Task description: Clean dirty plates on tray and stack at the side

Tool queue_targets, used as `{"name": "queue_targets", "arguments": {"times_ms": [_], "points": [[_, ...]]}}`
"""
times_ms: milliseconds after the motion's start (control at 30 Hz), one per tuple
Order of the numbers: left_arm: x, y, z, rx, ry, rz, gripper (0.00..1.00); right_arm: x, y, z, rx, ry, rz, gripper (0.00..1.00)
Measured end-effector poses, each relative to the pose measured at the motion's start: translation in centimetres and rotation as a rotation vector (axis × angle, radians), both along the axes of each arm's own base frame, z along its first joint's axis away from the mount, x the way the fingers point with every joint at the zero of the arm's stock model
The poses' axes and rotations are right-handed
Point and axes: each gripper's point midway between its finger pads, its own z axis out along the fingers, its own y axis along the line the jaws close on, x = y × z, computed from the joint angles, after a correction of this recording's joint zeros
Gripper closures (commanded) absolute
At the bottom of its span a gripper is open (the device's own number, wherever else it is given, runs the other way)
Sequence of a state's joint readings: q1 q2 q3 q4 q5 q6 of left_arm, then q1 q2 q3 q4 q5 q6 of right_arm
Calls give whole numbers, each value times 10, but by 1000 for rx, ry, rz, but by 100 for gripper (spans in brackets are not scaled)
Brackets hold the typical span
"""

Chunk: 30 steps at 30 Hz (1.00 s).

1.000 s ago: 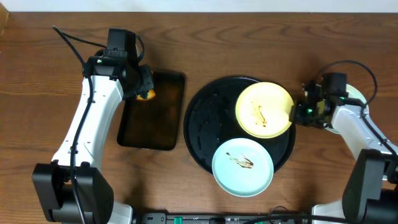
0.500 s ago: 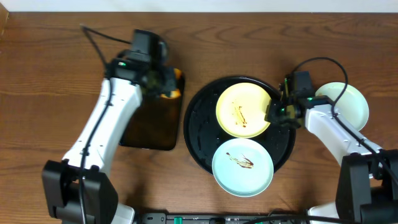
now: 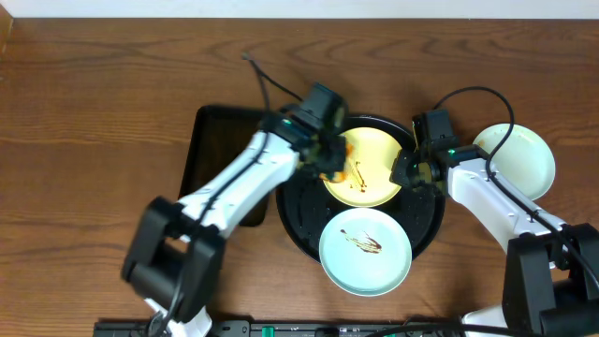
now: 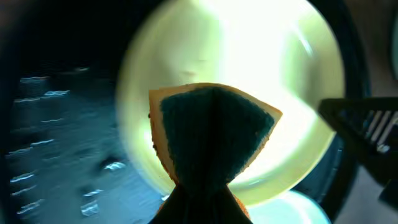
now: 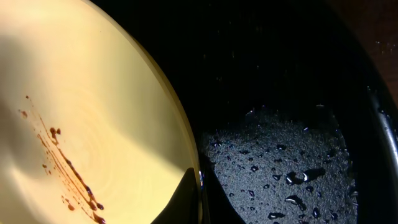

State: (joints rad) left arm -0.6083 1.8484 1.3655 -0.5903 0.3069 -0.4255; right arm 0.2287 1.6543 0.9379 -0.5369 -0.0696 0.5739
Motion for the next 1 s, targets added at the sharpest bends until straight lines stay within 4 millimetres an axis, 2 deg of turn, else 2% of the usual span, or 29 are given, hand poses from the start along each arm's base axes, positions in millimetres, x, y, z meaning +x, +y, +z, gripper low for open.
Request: {"name": "queue_targets", "arguments": {"times_ms": [167, 267, 467, 633, 800, 1000], "points": [[-17, -45, -11, -85, 42, -44, 92, 0, 0, 0, 1, 2, -3, 99], [-30, -65, -15, -118, 69, -74, 92, 0, 0, 0, 1, 2, -4, 99], [-44, -83, -33, -130, 120, -90, 92, -1, 0, 0, 0, 5, -4, 99], [-38, -81, -57, -101, 133, -64, 92, -4, -1, -1, -4, 18, -4, 99], [-23, -71, -63, -40, 70, -18, 92, -6, -2, -2, -6, 28, -5, 99], [11, -39, -66, 12, 16, 85, 92, -11, -3, -4, -11, 49, -5, 99]]}}
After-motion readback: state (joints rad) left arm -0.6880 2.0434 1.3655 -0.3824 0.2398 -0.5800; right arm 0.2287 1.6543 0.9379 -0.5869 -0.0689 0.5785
